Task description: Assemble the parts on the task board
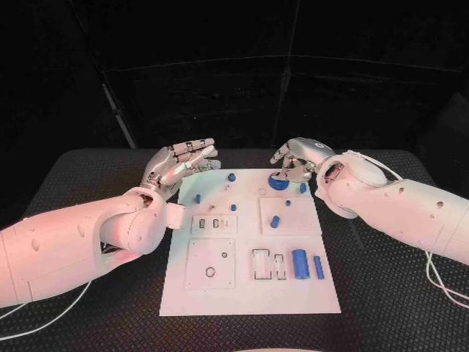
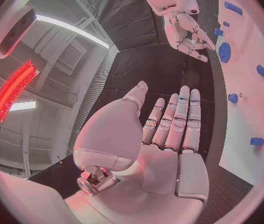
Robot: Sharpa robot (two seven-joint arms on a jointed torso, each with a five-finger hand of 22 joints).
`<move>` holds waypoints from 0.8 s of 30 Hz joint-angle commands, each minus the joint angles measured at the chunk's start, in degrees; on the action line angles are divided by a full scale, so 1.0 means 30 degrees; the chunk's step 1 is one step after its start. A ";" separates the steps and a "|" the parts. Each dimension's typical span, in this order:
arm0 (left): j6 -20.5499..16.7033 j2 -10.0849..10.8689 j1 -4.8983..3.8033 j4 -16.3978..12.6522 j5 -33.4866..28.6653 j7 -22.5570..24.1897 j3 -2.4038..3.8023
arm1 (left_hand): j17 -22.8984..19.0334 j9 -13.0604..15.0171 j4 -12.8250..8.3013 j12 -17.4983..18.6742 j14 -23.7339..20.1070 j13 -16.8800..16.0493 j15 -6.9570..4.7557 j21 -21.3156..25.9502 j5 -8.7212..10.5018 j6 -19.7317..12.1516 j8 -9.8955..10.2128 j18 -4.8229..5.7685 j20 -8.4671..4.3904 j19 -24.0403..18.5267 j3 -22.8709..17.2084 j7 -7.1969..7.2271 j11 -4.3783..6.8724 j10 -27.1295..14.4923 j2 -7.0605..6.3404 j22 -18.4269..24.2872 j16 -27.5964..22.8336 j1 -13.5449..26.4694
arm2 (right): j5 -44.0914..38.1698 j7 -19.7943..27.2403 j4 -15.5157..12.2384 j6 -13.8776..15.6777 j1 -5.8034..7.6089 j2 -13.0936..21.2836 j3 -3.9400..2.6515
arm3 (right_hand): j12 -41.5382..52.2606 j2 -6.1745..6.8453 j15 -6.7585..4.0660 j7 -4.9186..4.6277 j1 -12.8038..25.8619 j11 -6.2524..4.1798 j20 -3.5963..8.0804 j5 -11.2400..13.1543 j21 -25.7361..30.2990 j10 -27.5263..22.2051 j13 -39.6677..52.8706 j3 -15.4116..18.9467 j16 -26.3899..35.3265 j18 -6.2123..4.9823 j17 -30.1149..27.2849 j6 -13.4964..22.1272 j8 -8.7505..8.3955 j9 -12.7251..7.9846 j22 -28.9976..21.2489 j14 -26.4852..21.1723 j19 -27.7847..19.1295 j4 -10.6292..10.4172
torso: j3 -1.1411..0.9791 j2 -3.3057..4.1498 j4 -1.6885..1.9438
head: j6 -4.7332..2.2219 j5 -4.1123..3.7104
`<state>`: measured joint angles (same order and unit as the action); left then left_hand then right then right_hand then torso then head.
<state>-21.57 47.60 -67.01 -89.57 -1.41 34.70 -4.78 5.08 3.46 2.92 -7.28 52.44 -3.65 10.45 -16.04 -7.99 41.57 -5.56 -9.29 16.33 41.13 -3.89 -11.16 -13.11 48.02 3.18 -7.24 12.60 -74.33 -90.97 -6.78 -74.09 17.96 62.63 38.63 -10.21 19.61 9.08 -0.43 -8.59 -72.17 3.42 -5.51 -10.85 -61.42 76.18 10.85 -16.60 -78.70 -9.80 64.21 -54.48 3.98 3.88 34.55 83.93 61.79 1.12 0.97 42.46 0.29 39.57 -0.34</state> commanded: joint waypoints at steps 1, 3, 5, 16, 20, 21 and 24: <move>0.0297 0.0004 -0.0029 -0.0010 0.0121 0.0088 0.0017 | -0.0017 -0.0016 -0.0114 0.0099 0.0027 0.0027 0.0013 0.0001 -0.0014 -0.0074 0.0052 -0.0293 0.0033 0.0097 -0.0043 -0.1703 -0.0050 0.0047 0.0096 0.0027 -0.0106 -0.0043 | 0.2037 -0.1119 -0.0106 -0.1306 0.0032 0.0234 -0.0006 | 0.1007 0.0277 -0.0184 -0.0025 0.0697 -0.0008 0.0081 -0.0250 -0.0120 0.0292 0.0776 0.1182 -0.0175 -0.0008 0.0252 0.0489 -0.0101 -0.0047 0.0209 0.0642 0.0266 -0.0761 | -0.0014 -0.0020 -0.0053 | -0.0034 -0.0106; 0.0315 -0.0018 -0.0029 0.0011 0.0121 0.0075 0.0017 | -0.0017 -0.0016 -0.0114 0.0099 0.0027 0.0027 0.0013 0.0001 -0.0014 -0.0074 0.0052 -0.0293 0.0033 0.0097 -0.0043 -0.1703 -0.0050 0.0047 0.0096 0.0027 -0.0106 -0.0043 | 0.2352 -0.1297 0.0087 -0.1646 0.0033 0.0276 -0.0006 | 0.4076 -0.0135 -0.0154 -0.0035 -0.0811 -0.0028 0.0171 -0.0615 -0.0105 -0.1406 0.3657 0.4125 -0.0382 -0.0024 0.0526 0.1037 0.0221 0.0061 0.0238 0.0682 0.0480 -0.2341 | -0.0001 -0.0014 -0.0029 | -0.0032 -0.0179; 0.0365 -0.0048 -0.0029 0.0033 0.0120 0.0060 0.0017 | -0.0025 -0.0016 -0.0122 0.0109 0.0026 0.0026 0.0015 0.0008 -0.0014 -0.0075 0.0059 -0.0291 0.0034 0.0094 -0.0046 -0.1701 -0.0050 0.0048 0.0102 0.0036 -0.0127 -0.0041 | 0.2535 -0.1409 0.0313 -0.1908 0.0034 0.0231 -0.0006 | 0.6006 -0.0363 -0.0001 -0.0094 -0.1292 0.0045 0.0149 -0.0596 -0.0166 -0.2182 0.5396 0.5037 -0.0649 -0.0027 0.1009 0.1222 0.0335 0.0057 0.0343 0.0766 0.0589 -0.3620 | 0.0000 0.0007 -0.0003 | -0.0039 -0.0220; 0.0431 -0.0117 -0.0025 0.0128 0.0118 0.0053 0.0015 | -0.0038 -0.0025 -0.0117 0.0127 0.0016 0.0027 0.0021 0.0018 -0.0013 -0.0164 0.0082 -0.0287 0.0035 0.0086 -0.0047 -0.1700 -0.0054 0.0036 0.0119 0.0046 -0.0156 -0.0022 | 0.2124 -0.1791 0.1149 -0.2939 0.0027 -0.0390 -0.0002 | 1.2854 -0.0375 0.0084 -0.0311 -0.3139 0.0308 -0.0125 -0.0519 -0.0486 -0.2490 1.2689 0.6088 -0.1408 0.0116 0.2343 0.1677 0.0809 0.0045 0.0705 0.0937 0.0768 -0.5910 | 0.0029 0.0049 0.0034 | 0.0078 -0.0254; 0.0432 -0.0124 -0.0022 0.0142 0.0117 0.0073 0.0014 | -0.0038 -0.0025 -0.0117 0.0127 0.0016 0.0027 0.0021 0.0018 -0.0013 -0.0164 0.0082 -0.0287 0.0035 0.0086 -0.0047 -0.1700 -0.0054 0.0036 0.0119 0.0046 -0.0156 -0.0022 | 0.2039 -0.1900 0.1281 -0.2730 0.0024 -0.0572 -0.0001 | 1.3599 -0.0741 0.0090 -0.0306 -0.3426 0.0307 -0.0139 -0.0491 -0.0559 -0.2340 1.3505 0.5928 -0.1496 0.0127 0.2502 0.1656 0.0933 0.0059 0.0795 0.0955 0.0811 -0.5828 | 0.0011 0.0052 0.0013 | 0.0090 -0.0238; 0.0436 -0.0125 -0.0022 0.0144 0.0117 0.0073 0.0014 | -0.0038 -0.0025 -0.0117 0.0127 0.0016 0.0027 0.0021 0.0018 -0.0013 -0.0164 0.0082 -0.0287 0.0035 0.0086 -0.0047 -0.1700 -0.0054 0.0036 0.0119 0.0046 -0.0156 -0.0022 | 0.1995 -0.1937 0.1326 -0.2687 0.0023 -0.0610 -0.0001 | 1.3730 -0.0825 0.0089 -0.0301 -0.3490 0.0303 -0.0139 -0.0491 -0.0583 -0.2326 1.3648 0.5895 -0.1517 0.0131 0.2538 0.1639 0.0968 0.0064 0.0826 0.0961 0.0829 -0.5805 | 0.0020 0.0041 0.0025 | 0.0116 -0.0248; 0.0446 -0.0126 -0.0021 0.0144 0.0117 0.0061 0.0014 | -0.0038 -0.0025 -0.0117 0.0127 0.0016 0.0027 0.0021 0.0018 -0.0013 -0.0164 0.0082 -0.0287 0.0035 0.0086 -0.0047 -0.1700 -0.0054 0.0036 0.0119 0.0046 -0.0156 -0.0022 | 0.1894 -0.2015 0.1468 -0.2569 0.0022 -0.0709 0.0000 | 1.3935 -0.0938 0.0088 -0.0295 -0.3560 0.0300 -0.0138 -0.0527 -0.0637 -0.2305 1.3876 0.5866 -0.1551 0.0144 0.2599 0.1619 0.1021 0.0068 0.0902 0.0970 0.0870 -0.5783 | 0.0037 0.0029 0.0056 | 0.0140 -0.0283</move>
<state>-21.02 47.30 -66.99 -89.10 -1.40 34.58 -4.80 5.02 3.47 2.76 -7.28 52.44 -3.65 10.45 -16.04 -7.99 41.35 -5.56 -9.29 16.33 41.13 -4.06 -10.95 -13.11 48.02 3.18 -7.19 12.38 -74.33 -84.85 -11.99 -69.80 10.62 62.58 36.59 -10.18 61.12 6.46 -0.40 -9.37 -82.33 4.30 -5.73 -12.52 -63.01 68.70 52.27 1.34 -83.08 -9.80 71.94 -49.81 6.73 3.98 37.19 83.93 64.00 -16.20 1.04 42.60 0.38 39.94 -1.11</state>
